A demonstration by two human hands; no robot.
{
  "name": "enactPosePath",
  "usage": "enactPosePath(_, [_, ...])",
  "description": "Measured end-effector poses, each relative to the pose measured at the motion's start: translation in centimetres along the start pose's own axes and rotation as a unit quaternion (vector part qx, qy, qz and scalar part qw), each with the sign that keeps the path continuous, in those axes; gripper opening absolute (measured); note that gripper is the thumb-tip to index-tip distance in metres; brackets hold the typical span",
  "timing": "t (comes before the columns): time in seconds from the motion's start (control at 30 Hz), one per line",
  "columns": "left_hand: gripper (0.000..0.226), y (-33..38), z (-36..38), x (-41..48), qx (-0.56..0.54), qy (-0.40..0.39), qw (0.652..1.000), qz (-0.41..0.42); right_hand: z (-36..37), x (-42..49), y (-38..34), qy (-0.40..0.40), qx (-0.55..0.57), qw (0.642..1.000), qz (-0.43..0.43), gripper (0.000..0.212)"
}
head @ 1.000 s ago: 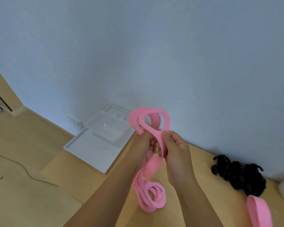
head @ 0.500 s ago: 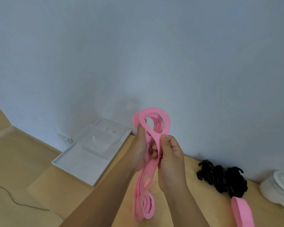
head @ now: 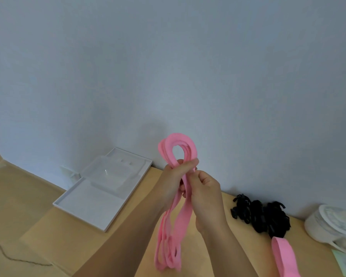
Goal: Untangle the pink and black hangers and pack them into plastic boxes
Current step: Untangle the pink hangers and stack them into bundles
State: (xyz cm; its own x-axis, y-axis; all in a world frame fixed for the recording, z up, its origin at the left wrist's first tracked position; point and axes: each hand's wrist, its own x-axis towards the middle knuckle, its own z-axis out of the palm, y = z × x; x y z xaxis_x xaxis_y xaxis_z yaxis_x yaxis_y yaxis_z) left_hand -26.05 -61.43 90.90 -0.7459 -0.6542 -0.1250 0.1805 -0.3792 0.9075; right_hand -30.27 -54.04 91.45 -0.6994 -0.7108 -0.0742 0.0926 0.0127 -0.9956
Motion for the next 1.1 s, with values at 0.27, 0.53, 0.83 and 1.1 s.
enactPosePath(0.27, [0.027,1.0,0.6,0.0,0.052,0.022,0.998,-0.020,-1.0,0.5,0.3,-0.052,-0.057,0.997,0.014,0.043])
enactPosePath(0.53, [0.029,3.5,2.1,0.9,-0.031,0.020,0.999,0.014,-2.3,0.4,0.6,-0.060,-0.111,0.992,0.008,0.042])
enactPosePath(0.83, [0.024,6.1,4.3,1.5,-0.027,0.002,0.999,0.038,-2.0,0.7,2.2,-0.014,-0.091,0.995,-0.048,0.015])
enactPosePath(1.1, [0.021,5.5,5.6,1.5,-0.027,0.000,0.998,0.054,-1.8,1.2,1.6,-0.074,-0.130,0.984,-0.092,0.048])
